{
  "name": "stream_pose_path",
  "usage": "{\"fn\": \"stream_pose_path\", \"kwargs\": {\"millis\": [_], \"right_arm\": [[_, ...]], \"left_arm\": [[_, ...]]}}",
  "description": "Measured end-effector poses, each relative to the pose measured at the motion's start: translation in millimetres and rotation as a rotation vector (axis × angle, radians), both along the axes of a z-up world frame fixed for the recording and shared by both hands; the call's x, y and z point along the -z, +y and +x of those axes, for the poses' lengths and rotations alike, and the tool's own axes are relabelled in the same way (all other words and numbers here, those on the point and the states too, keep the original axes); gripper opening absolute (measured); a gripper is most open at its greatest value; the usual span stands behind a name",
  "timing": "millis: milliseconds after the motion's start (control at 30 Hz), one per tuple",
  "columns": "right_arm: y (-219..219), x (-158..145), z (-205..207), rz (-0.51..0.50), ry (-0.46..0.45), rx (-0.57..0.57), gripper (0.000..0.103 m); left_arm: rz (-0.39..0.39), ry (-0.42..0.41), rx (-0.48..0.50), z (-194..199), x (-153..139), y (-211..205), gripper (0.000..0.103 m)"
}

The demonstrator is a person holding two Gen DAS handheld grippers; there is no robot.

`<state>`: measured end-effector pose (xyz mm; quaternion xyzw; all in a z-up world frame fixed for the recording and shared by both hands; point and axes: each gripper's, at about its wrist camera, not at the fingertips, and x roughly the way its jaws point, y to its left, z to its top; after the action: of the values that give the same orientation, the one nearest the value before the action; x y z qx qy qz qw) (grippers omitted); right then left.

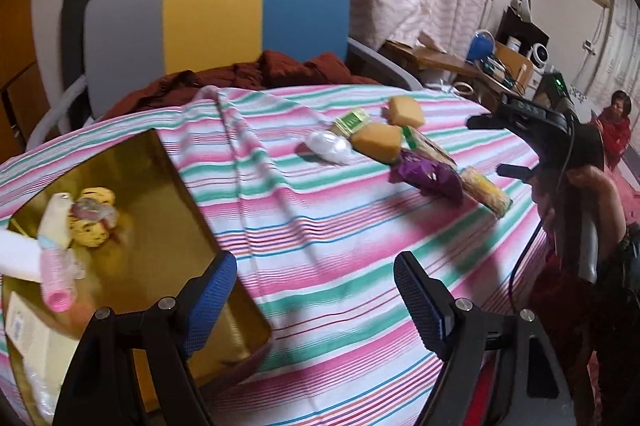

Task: Organize objects
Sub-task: 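Withdraw both tools from the tray back toward the table items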

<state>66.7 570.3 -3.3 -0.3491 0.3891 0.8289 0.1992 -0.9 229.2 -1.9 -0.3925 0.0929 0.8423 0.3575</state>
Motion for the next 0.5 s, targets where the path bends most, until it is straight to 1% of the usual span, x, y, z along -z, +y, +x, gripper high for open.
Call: {"fn": "stream_pose_path", "kwargs": {"millis": [67,200,300,367,467,500], "right_arm": [[-3.6,3.6,-6.5,-0.019,-0.004,-0.042,0.103],[-12.3,9.7,-19.8,-0.006,-0.042,-0.095,0.103],[-16.7,11.3,-38.1,0.053,-0.119,-0.159,0.103],[-19.3,11.4,-52.5,0.107,-0.163,-0.227,0.103],[-17.2,23.3,-69.8,0.122,-0.212,-0.279,0.103],[-15.4,28.3,-74.8,0.109,-0.214,-0.291,0.103]], "left_arm": [[-0.011,-0.013,0.021,2.5,4.3,7.3,0.082],[-0.023,-0.049,0.062,8.4,15.6,15.2,0.082],[-0.023,-0.073,0.083,10.3,21.7,18.0,0.082],[-0.019,-0.078,0.092,11.7,23.7,18.0,0.082],[-0.010,-0.097,0.101,12.4,26.8,17.4,0.082],[-0.009,-0.100,0.100,12.7,27.7,17.4,0.082]]}}
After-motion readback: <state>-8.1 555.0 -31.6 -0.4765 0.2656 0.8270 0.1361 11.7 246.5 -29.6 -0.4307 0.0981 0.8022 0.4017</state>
